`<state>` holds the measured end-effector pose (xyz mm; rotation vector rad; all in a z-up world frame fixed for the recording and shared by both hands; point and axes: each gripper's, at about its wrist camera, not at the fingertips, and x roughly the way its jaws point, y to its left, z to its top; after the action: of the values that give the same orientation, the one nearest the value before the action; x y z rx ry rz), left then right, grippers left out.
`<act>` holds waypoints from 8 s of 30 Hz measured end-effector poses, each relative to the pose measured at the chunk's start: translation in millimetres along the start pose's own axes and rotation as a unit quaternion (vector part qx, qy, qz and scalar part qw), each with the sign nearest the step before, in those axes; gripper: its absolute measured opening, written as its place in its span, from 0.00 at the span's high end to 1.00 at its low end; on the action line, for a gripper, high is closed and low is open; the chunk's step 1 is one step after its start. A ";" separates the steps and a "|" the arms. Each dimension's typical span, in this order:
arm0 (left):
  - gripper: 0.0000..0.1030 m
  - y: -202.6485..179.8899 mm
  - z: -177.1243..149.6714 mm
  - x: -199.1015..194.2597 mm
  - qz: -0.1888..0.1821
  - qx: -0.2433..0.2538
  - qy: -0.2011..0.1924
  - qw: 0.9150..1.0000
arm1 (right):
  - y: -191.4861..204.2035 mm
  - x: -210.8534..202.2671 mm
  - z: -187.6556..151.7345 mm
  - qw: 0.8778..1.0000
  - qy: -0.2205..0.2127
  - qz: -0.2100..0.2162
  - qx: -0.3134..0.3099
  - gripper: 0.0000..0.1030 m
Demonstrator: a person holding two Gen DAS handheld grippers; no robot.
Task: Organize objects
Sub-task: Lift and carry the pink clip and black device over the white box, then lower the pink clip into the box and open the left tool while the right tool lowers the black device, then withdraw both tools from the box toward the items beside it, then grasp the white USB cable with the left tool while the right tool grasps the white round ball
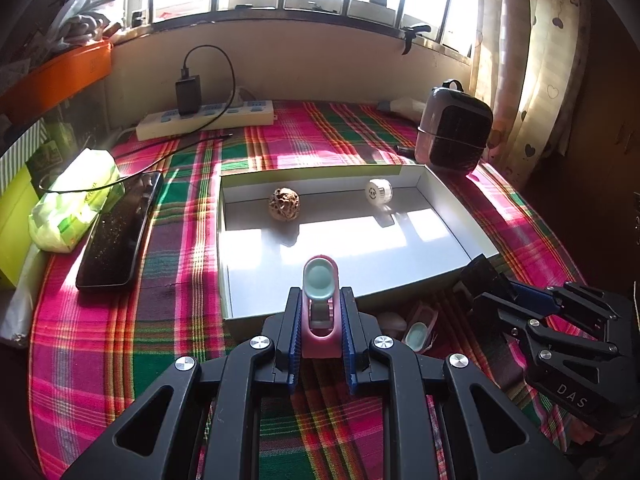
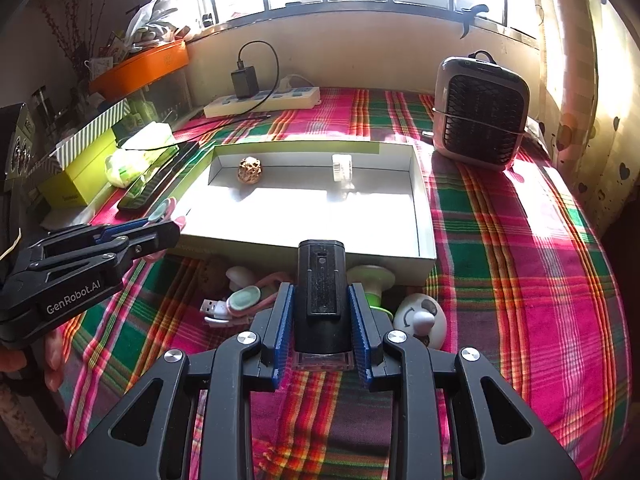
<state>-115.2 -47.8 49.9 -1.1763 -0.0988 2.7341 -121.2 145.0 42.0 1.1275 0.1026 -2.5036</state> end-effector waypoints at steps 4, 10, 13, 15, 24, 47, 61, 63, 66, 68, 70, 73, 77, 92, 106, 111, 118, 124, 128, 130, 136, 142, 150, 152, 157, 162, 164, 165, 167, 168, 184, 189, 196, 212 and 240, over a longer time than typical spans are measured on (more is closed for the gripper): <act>0.85 -5.8 12.7 7.7 -0.006 0.004 -0.001 1.000 | -5.9 4.2 12.5 1.000 -0.003 0.001 0.007 0.72; 0.85 -12.7 30.1 20.6 -0.006 0.011 -0.002 1.000 | -17.2 13.4 31.0 1.000 -0.003 -0.005 0.010 0.72; 0.85 -14.6 37.0 29.4 -0.008 0.012 0.003 1.000 | -23.3 18.1 37.5 1.000 -0.002 -0.010 0.011 0.72; 0.85 -16.5 40.5 34.9 -0.009 0.014 0.005 1.000 | -26.8 21.3 41.6 1.000 -0.001 -0.011 0.012 0.72; 0.85 -21.9 54.0 58.8 -0.013 0.014 0.018 1.000 | -38.2 39.4 60.6 1.000 0.008 -0.018 0.010 0.72; 0.85 -24.2 79.0 113.9 -0.002 0.016 0.047 0.999 | -52.9 96.3 90.9 0.999 0.044 -0.022 0.019 0.72; 0.85 -24.8 80.3 129.9 0.004 0.018 0.062 0.998 | -50.3 110.5 93.5 0.998 0.052 -0.021 0.010 0.72; 0.85 -24.3 80.6 130.6 0.005 0.017 0.063 0.998 | -49.3 112.2 93.6 0.998 0.053 -0.020 0.008 0.72; 0.85 -24.0 80.5 131.4 0.006 0.017 0.065 0.998 | -48.7 113.7 94.2 0.998 0.055 -0.020 0.008 0.72; 0.85 -23.5 80.5 132.1 0.005 0.015 0.065 0.998 | -48.3 114.3 94.7 0.998 0.056 -0.020 0.008 0.72; 0.85 -23.5 80.3 132.2 0.006 0.015 0.065 0.998 | -47.0 115.6 94.4 0.998 0.057 -0.020 0.007 0.72; 0.85 -23.2 80.0 133.0 0.006 0.014 0.065 0.998 | -45.5 116.3 94.5 0.998 0.057 -0.023 0.003 0.72; 0.85 -23.3 79.8 133.2 0.007 0.015 0.065 0.998 | -44.5 116.6 94.7 0.998 0.057 -0.023 0.002 0.72; 0.84 -24.0 79.9 134.3 0.009 0.015 0.066 0.998 | -43.0 118.2 94.3 0.998 0.059 -0.031 -0.004 0.72; 0.84 -24.7 79.3 134.3 0.012 0.018 0.066 0.998 | -42.9 118.2 92.7 0.998 0.056 -0.034 -0.002 0.72; 0.83 -23.7 79.5 134.1 0.012 0.017 0.067 0.998 | -43.7 117.6 92.8 0.998 0.056 -0.035 0.001 0.72; 0.78 -22.8 78.9 133.0 0.016 0.013 0.068 0.997 | -44.1 116.6 92.8 0.998 0.055 -0.035 0.004 0.72; 0.71 -19.2 78.5 131.2 0.025 0.005 0.071 0.997 | -44.0 114.6 92.4 0.998 0.052 -0.037 0.006 0.69; 0.70 -15.7 77.8 129.5 0.030 0.000 0.072 0.997 | -44.2 111.9 93.3 0.998 0.049 -0.039 0.007 0.63; 0.70 -15.1 77.2 128.7 0.031 -0.002 0.073 0.997 | -44.1 111.7 93.3 0.998 0.049 -0.039 0.007 0.61; 0.69 -13.7 76.7 126.1 0.034 -0.006 0.073 0.997 | -43.6 108.7 91.6 0.998 0.048 -0.038 0.012 0.57; 0.68 -13.0 75.8 118.3 0.036 -0.007 0.068 0.997 | -43.0 103.8 88.4 0.998 0.046 -0.033 0.017 0.54; 0.68 -16.4 70.5 95.1 0.039 0.000 0.043 0.998 | -42.0 87.7 81.7 0.999 0.033 -0.020 0.024 0.51; 0.68 -15.4 68.0 88.6 0.030 -0.005 0.037 0.999 | -41.2 82.0 79.7 0.999 0.027 -0.019 0.025 0.51; 0.68 -15.3 61.3 70.1 0.033 -0.004 0.020 0.999 | -42.6 65.8 73.2 0.999 0.014 -0.013 0.033 0.51; 0.68 -14.0 53.0 51.7 0.035 -0.002 0.008 0.999 | -41.8 49.2 66.2 1.000 -0.001 -0.014 0.024 0.51; 0.68 -13.2 48.6 44.3 0.023 -0.004 0.006 1.000 | -42.1 43.3 62.0 1.000 -0.006 -0.016 0.023 0.51; 0.68 -13.4 45.9 40.8 0.022 -0.002 0.004 1.000 | -42.4 40.4 59.6 1.000 -0.008 -0.014 0.024 0.51; 0.68 -15.1 40.2 34.7 0.027 0.007 0.002 1.000 | -43.6 34.5 54.1 1.000 -0.011 -0.014 0.023 0.51; 0.68 -15.6 37.0 31.8 0.026 0.010 0.001 1.000 | -43.9 31.8 51.2 1.000 -0.012 -0.017 0.021 0.51; 0.68 -23.1 -8.1 8.5 -0.028 0.041 0.018 0.999 | -67.9 -6.7 3.0 0.998 -0.023 -0.030 0.050 0.51; 0.68 -26.7 -13.0 5.3 -0.035 0.042 0.017 0.998 | -69.4 -11.1 -6.3 0.998 -0.025 -0.021 0.052 0.51; 0.68 -29.1 -23.9 5.2 -0.048 0.048 0.028 0.997 | -69.6 -2.4 -20.0 0.999 -0.004 -0.019 0.048 0.51; 0.68 -45.5 -41.5 14.5 -0.068 0.071 0.058 0.993 | -64.0 19.0 -26.9 0.999 0.029 -0.015 0.022 0.45; 0.69 -76.8 -46.8 25.0 -0.115 0.096 0.073 0.986 | -66.9 27.1 -19.2 0.998 0.037 -0.045 -0.002 0.45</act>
<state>-88.6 32.0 9.4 -1.2216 0.0449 2.3920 -149.3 202.2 3.0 1.2394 0.1821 -2.5391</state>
